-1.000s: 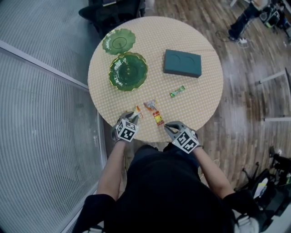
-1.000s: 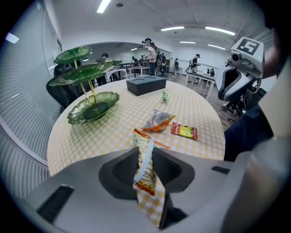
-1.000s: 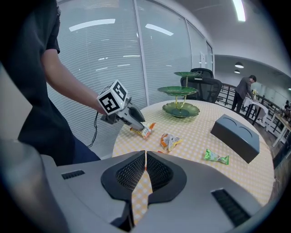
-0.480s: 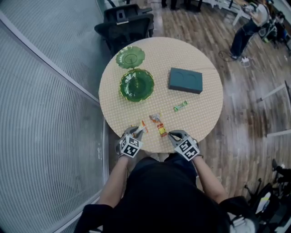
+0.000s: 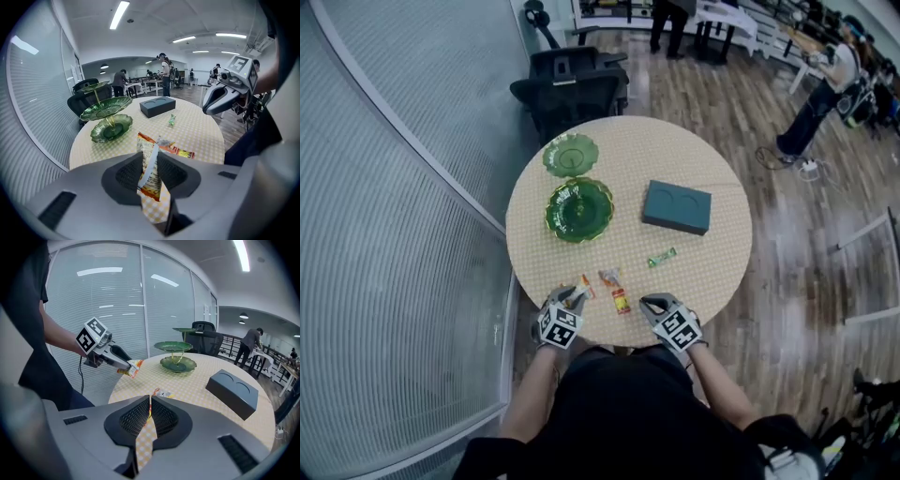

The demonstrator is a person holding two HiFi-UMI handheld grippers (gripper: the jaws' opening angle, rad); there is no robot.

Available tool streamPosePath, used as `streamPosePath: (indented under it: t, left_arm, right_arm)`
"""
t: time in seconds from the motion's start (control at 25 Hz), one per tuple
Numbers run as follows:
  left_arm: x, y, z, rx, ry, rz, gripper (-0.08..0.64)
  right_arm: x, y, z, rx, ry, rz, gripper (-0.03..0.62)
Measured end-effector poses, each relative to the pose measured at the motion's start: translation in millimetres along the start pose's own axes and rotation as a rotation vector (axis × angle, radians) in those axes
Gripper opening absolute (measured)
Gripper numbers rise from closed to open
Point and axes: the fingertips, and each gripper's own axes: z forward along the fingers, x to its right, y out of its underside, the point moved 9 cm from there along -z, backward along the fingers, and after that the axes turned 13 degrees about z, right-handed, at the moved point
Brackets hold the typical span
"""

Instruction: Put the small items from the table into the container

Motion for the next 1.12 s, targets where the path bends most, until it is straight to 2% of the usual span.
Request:
streamPosePath:
  t: [0.2, 0.44, 0.64, 0.84, 1.12]
  left_arm:
    - [6.6, -18.2, -2.3, -0.01, -0.036, -0.019, 0.098]
    - [5.8, -38.9, -2.9, 0.01, -0.063, 0.039, 0.098]
    - [-8.2, -55.0, -7.8, 0.018, -0.084, 0.126, 0.098]
    - [-34.0, -65.1, -18.0, 0.092, -0.053, 0.173, 0.098]
    - [-87.1, -59.9, -30.4, 0.187, -0.024, 0.202, 0.098]
  right_arm:
    - [15.2, -3.5, -10.8, -0.003, -0.038, -0.02, 0.029]
    - [29.6, 3.6, -8.0, -0.01, -0.047, -0.024, 0.029]
    - [30.0, 7.4, -4.0, -0.023, -0.022, 0.006, 0.029]
    - [23.8, 6.6, 10.1, -0.032, 0.033, 0.057, 0.029]
    - [-0.7, -20.5, 43.8, 0.02, 0.088, 0.144, 0.029]
